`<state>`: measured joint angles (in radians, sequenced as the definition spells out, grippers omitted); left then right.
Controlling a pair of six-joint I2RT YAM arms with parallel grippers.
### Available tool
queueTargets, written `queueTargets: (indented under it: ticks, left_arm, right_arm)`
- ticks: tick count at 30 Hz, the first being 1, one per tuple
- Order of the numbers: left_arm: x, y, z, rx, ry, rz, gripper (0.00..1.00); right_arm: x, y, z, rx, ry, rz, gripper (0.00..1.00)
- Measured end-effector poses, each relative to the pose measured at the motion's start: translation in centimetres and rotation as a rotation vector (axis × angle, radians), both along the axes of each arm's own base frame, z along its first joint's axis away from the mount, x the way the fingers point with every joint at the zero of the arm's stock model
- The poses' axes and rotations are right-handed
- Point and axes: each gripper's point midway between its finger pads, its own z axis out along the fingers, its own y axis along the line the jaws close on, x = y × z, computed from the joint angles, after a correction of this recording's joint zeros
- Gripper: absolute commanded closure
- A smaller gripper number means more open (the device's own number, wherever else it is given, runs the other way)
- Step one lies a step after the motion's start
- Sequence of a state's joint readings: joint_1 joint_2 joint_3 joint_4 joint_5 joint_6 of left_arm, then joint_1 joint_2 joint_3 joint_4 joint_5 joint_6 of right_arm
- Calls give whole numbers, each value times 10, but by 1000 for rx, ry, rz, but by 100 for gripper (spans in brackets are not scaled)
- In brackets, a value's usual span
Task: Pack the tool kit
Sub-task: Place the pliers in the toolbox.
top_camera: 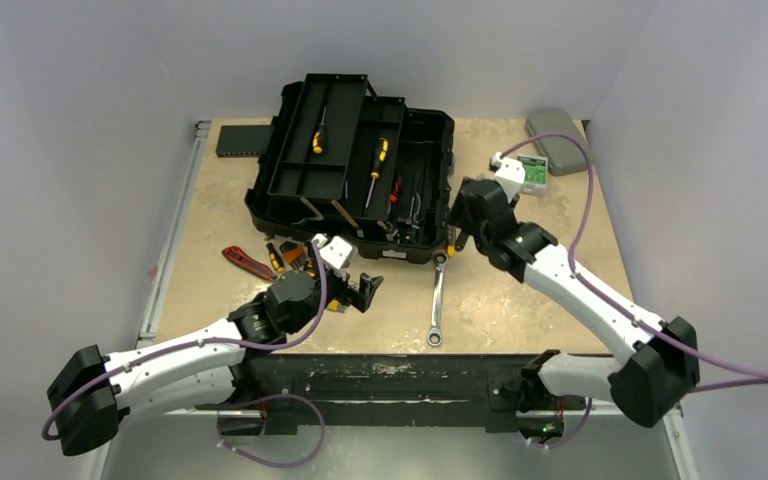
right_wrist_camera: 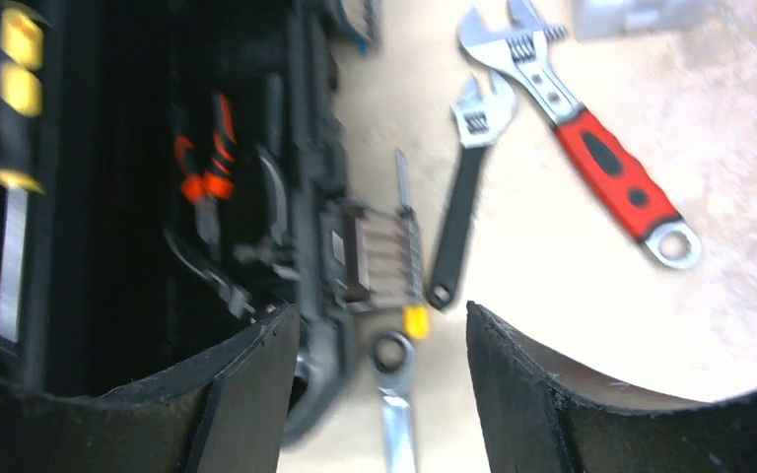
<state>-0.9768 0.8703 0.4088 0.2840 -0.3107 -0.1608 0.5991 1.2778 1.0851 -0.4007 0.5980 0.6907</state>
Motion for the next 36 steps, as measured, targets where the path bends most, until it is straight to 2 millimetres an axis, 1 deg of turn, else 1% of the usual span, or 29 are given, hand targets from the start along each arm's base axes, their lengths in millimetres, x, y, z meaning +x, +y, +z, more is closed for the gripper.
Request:
queueTargets:
  ticks: [4,8,12,14,17,19,21,22,24,26,28,32,36]
  left_arm:
    - [-3,-4,-1,2,9,-26,0]
    - [-2,-1,-4,9,30,-6,0]
    - [1,3,2,-18,80,55,0]
    - [5,10,7,-50,133,132,0]
    - [10,29,12,-144,262,317,0]
    - [11,41,6,-231,371,431,3]
    - [13,56,-8,-303,475,541,8]
    - [13,66,-20,-348,553,612,11]
    - [13,78,-37,-385,636,711,18]
    - [9,86,-55,-400,715,805,24]
    - [3,91,-71,-398,775,879,28]
    - [-1,99,-90,-435,826,969,35]
    - [-4,106,-102,-487,857,1048,37]
  right_arm:
    - [-38,-20,-42,-59,64,71,40]
    - [-66,-22,-77,-51,114,154,41]
    - [-81,-14,-100,-19,146,236,44]
    - [-85,-7,-104,4,150,276,45]
    - [-85,2,-107,35,141,318,46]
    - [-85,6,-108,51,132,333,46]
    - [-85,9,-109,64,124,345,47]
    - [-85,10,-109,70,120,348,47]
    - [-84,12,-107,79,112,353,47]
    - [-83,15,-104,90,101,361,47]
    - [-83,15,-100,98,88,364,47]
    - [-86,13,-92,113,53,366,47]
    - [-90,11,-91,118,40,367,47]
